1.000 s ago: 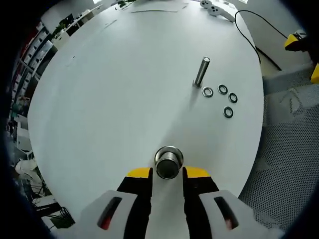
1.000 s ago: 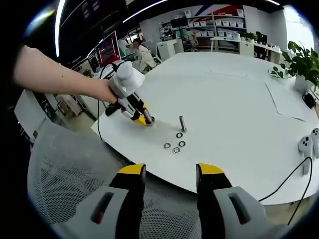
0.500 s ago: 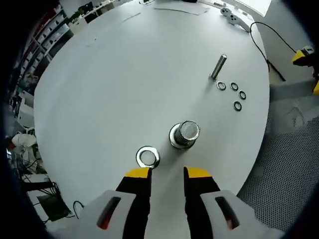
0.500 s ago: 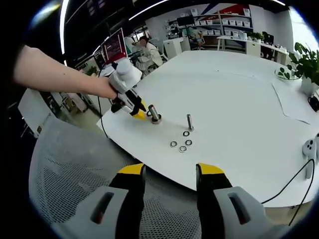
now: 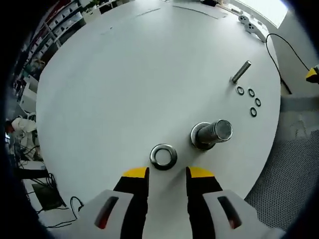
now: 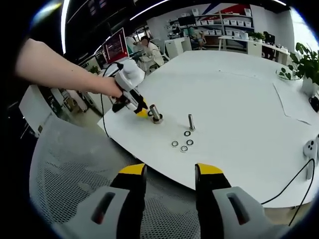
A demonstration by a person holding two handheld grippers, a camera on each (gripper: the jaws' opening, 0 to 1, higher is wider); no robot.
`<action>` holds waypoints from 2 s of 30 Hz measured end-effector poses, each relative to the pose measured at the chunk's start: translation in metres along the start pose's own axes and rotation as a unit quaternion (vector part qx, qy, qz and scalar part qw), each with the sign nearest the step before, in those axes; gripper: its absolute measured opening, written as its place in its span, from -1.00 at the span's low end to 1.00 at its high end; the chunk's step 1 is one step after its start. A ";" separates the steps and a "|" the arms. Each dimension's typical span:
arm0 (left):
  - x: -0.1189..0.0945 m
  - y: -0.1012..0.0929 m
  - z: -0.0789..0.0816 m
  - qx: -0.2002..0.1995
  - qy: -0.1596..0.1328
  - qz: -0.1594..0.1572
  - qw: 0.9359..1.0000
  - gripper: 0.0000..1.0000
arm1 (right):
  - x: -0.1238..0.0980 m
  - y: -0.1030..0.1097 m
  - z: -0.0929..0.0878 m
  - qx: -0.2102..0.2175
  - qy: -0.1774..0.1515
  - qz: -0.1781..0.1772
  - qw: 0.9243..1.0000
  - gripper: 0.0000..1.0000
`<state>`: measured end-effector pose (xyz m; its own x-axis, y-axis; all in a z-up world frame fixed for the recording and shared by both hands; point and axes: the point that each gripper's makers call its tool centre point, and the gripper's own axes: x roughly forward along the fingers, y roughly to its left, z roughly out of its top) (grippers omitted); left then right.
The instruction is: Place the washer onto the threaded stud by aligning its center hole with the stud, sliding it down to the base, and recovering from edge contact or off-axis alignment until the washer reaches the visible bottom stop.
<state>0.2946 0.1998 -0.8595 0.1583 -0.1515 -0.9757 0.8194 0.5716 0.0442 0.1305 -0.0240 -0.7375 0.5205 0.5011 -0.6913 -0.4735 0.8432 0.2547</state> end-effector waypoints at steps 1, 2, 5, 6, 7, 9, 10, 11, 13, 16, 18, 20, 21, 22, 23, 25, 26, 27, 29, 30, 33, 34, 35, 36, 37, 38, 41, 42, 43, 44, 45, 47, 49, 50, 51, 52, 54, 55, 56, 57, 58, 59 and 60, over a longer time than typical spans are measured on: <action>0.001 0.000 0.001 0.009 0.002 0.001 1.000 -0.45 | 0.000 0.000 0.000 -0.001 0.000 0.000 1.000 -0.19; 0.003 0.000 0.001 0.017 0.004 -0.002 1.000 -0.44 | 0.000 0.000 0.000 -0.001 0.000 0.000 1.000 -0.20; 0.006 -0.002 0.002 0.037 0.016 -0.009 0.999 -0.44 | 0.000 0.000 0.001 0.001 -0.002 0.002 1.000 -0.21; 0.007 -0.002 0.003 0.040 0.016 -0.010 0.999 -0.43 | 0.000 0.000 0.001 0.000 -0.002 0.002 1.000 -0.21; 0.008 -0.002 0.005 0.043 0.015 -0.013 0.999 -0.42 | 0.000 0.001 0.000 0.001 -0.001 0.002 1.000 -0.21; 0.009 -0.002 0.008 0.046 0.018 -0.019 0.999 -0.43 | 0.000 0.000 0.000 0.001 -0.001 0.002 1.000 -0.21; 0.009 -0.001 0.009 0.046 0.017 -0.019 0.999 -0.43 | 0.000 -0.001 0.001 0.001 -0.003 0.000 1.000 -0.20; 0.009 -0.001 0.011 0.047 0.015 -0.020 0.999 -0.43 | 0.000 -0.002 0.002 0.003 -0.005 -0.002 1.000 -0.20; 0.012 0.000 0.011 0.053 0.019 -0.029 0.998 -0.44 | 0.000 -0.001 0.001 0.004 -0.003 0.000 1.000 -0.20; 0.012 -0.001 0.011 0.058 0.030 -0.032 0.997 -0.44 | 0.000 0.000 0.000 0.000 -0.001 0.001 1.000 -0.20; 0.011 -0.001 0.011 0.061 0.033 -0.033 0.997 -0.44 | 0.000 0.000 0.000 0.002 -0.002 0.001 1.000 -0.20; 0.011 -0.001 0.010 0.067 0.034 -0.034 0.997 -0.45 | 0.000 0.000 0.000 0.001 -0.001 0.002 1.000 -0.20; 0.011 -0.001 0.011 0.069 0.034 -0.034 0.996 -0.46 | 0.001 0.000 0.000 0.001 -0.001 0.002 1.000 -0.20; 0.011 0.000 0.010 0.068 0.033 -0.033 0.997 -0.48 | 0.001 0.000 0.000 0.000 0.000 0.002 1.000 -0.20; 0.011 0.001 0.011 0.066 0.032 -0.033 0.997 -0.50 | 0.001 0.001 0.000 0.001 0.001 0.003 1.000 -0.20; 0.011 0.003 0.010 0.064 0.029 -0.031 0.997 -0.59 | 0.001 0.001 0.000 0.000 0.002 0.003 1.000 -0.20; 0.011 0.002 0.011 0.068 0.028 -0.032 0.997 -0.59 | 0.001 0.001 -0.001 0.000 0.002 0.003 1.000 -0.20; 0.011 0.002 0.011 0.068 0.029 -0.032 0.997 -0.59 | 0.001 0.000 -0.001 0.000 0.002 0.003 1.000 -0.20; 0.011 0.002 0.011 0.067 0.031 -0.032 0.997 -0.59 | 0.001 0.000 -0.001 0.000 0.002 0.002 1.000 -0.21; 0.011 0.002 0.011 0.066 0.032 -0.032 0.997 -0.59 | 0.001 0.000 -0.001 0.000 0.002 0.003 1.000 -0.21; 0.010 0.001 0.011 0.065 0.031 -0.029 0.997 -0.60 | 0.001 0.001 -0.001 0.000 0.003 0.003 1.000 -0.21; 0.011 0.001 0.010 0.063 0.030 -0.027 0.997 -0.60 | 0.001 0.001 -0.001 0.000 0.003 0.003 1.000 -0.21; 0.011 0.001 0.010 0.061 0.030 -0.028 0.997 -0.60 | 0.001 0.001 -0.001 0.000 0.003 0.004 1.000 -0.21; 0.011 0.001 0.008 0.060 0.032 -0.029 0.997 -0.60 | 0.002 0.001 -0.001 0.000 0.003 0.004 1.000 -0.21; 0.011 -0.001 0.007 0.062 0.034 -0.029 0.997 -0.60 | 0.002 0.001 -0.001 0.000 0.003 0.004 1.000 -0.21; 0.010 -0.003 0.004 0.068 0.038 -0.031 0.996 -0.60 | 0.002 0.001 -0.001 0.000 0.003 0.004 1.000 -0.21; 0.008 -0.008 -0.005 0.072 0.050 -0.034 0.996 -0.60 | 0.002 0.002 -0.001 -0.001 0.002 0.005 1.000 -0.21; 0.008 -0.008 -0.006 0.072 0.049 -0.033 0.996 -0.60 | 0.002 0.002 -0.001 -0.001 0.002 0.005 1.000 -0.21; 0.007 -0.010 -0.009 0.060 0.047 -0.032 0.997 -0.60 | 0.002 0.002 -0.001 0.000 0.001 0.006 1.000 -0.21; 0.005 -0.013 -0.012 0.052 0.047 -0.032 0.997 -0.60 | 0.001 0.002 -0.001 0.001 0.001 0.005 1.000 -0.21; 0.005 -0.015 -0.015 0.054 0.048 -0.034 0.997 -0.60 | 0.001 0.002 0.000 0.001 0.000 0.006 1.000 -0.21; 0.004 -0.020 -0.022 0.060 0.053 -0.039 0.996 -0.60 | 0.001 0.003 0.000 0.002 -0.001 0.006 1.000 -0.21; 0.002 -0.028 -0.028 0.050 0.064 -0.050 0.995 -0.60 | 0.001 0.003 0.000 0.001 -0.002 0.008 1.000 -0.21; 0.001 -0.029 -0.030 0.045 0.064 -0.051 0.996 -0.60 | 0.001 0.004 0.001 0.001 -0.002 0.009 1.000 -0.21; 0.001 -0.029 -0.030 0.037 0.057 -0.045 0.997 -0.59 | 0.001 0.004 0.001 -0.001 -0.002 0.010 1.000 -0.21; 0.002 -0.028 -0.028 0.030 0.046 -0.037 0.998 -0.59 | 0.001 0.005 0.000 -0.005 -0.001 0.011 1.000 -0.21; 0.001 -0.029 -0.028 0.023 0.044 -0.029 0.998 -0.58 | 0.002 0.006 -0.001 -0.007 0.002 0.013 1.000 -0.21; 0.001 -0.029 -0.028 0.018 0.042 -0.027 0.999 -0.57 | 0.002 0.006 -0.001 -0.008 0.002 0.014 1.000 -0.21; 0.001 -0.029 -0.027 0.012 0.040 -0.025 0.999 -0.57 | 0.001 0.007 -0.001 -0.008 0.002 0.014 1.000 -0.21; 0.001 -0.029 -0.027 -0.008 0.037 -0.025 0.999 -0.54 | 0.002 0.007 0.000 -0.009 0.001 0.015 1.000 -0.21; 0.001 -0.030 -0.026 -0.021 0.034 -0.026 0.999 -0.52 | 0.002 0.007 -0.001 -0.009 0.002 0.016 1.000 -0.21; 0.001 -0.030 -0.026 -0.018 0.034 -0.025 0.999 -0.51 | 0.002 0.008 -0.001 -0.011 0.004 0.018 1.000 -0.21; 0.002 -0.030 -0.026 -0.012 0.034 -0.024 0.999 -0.51 | 0.002 0.009 -0.002 -0.014 0.006 0.020 1.000 -0.21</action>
<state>0.2559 0.2038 -0.8681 0.0803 -0.1236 -0.9891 0.8119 0.5838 -0.0071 0.1263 -0.0157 -0.7379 0.4932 0.5315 -0.6887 -0.5138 0.8168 0.2624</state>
